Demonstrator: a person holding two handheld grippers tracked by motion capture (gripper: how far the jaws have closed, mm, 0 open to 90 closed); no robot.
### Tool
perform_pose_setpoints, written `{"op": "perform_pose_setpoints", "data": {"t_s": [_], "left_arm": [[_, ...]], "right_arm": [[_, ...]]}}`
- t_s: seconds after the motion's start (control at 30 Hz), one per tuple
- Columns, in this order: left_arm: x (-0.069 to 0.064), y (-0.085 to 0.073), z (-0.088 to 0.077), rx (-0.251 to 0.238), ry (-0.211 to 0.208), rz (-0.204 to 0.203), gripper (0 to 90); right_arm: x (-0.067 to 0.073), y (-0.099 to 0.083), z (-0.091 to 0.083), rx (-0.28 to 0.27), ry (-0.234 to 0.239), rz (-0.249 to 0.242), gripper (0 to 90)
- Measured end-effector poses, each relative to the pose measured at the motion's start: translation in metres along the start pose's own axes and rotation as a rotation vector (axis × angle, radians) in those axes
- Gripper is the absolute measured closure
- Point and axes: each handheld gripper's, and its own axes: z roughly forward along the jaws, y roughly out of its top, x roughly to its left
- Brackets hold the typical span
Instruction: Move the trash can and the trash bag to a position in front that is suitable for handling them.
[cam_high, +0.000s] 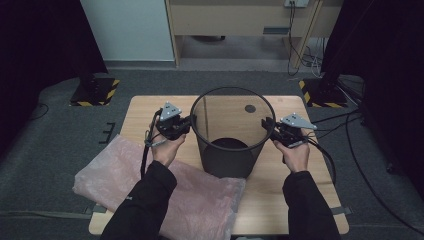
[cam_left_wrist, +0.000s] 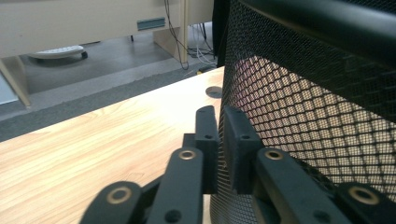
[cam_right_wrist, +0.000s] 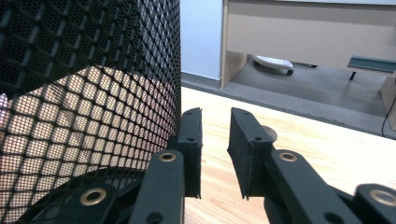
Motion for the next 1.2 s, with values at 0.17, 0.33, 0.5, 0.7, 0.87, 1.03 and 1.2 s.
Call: {"op": "perform_pose_setpoints", "data": {"t_s": [0.17, 0.33, 0.5, 0.7, 0.87, 1.03, 1.2], "left_arm": [[0.001, -0.004, -0.010, 0.003, 0.012, -0.004, 80.4], [0.003, -0.006, -0.016, 0.005, 0.024, -0.005, 79.0], [0.007, -0.008, -0.021, 0.001, 0.026, -0.014, 77.2], [0.008, -0.011, -0.024, -0.005, 0.024, -0.022, 76.2], [0.013, -0.012, -0.028, -0.002, 0.013, -0.018, 68.8], [0.024, -0.020, -0.053, -0.027, 0.032, -0.026, 60.1], [0.039, -0.039, -0.102, -0.039, 0.076, -0.025, 49.4]], "right_arm": [[0.007, 0.000, 0.001, 0.001, 0.015, -0.007, 71.0], [0.012, 0.000, 0.003, 0.005, 0.025, -0.008, 70.4], [0.015, 0.000, 0.006, -0.004, 0.033, -0.003, 68.7], [0.017, 0.000, 0.007, -0.008, 0.038, 0.010, 65.9], [0.009, 0.002, 0.005, 0.017, 0.008, 0.012, 38.3], [-0.004, -0.001, -0.008, -0.015, -0.007, 0.059, 31.9], [-0.028, -0.027, -0.034, 0.048, -0.022, 0.109, 23.0]]}}
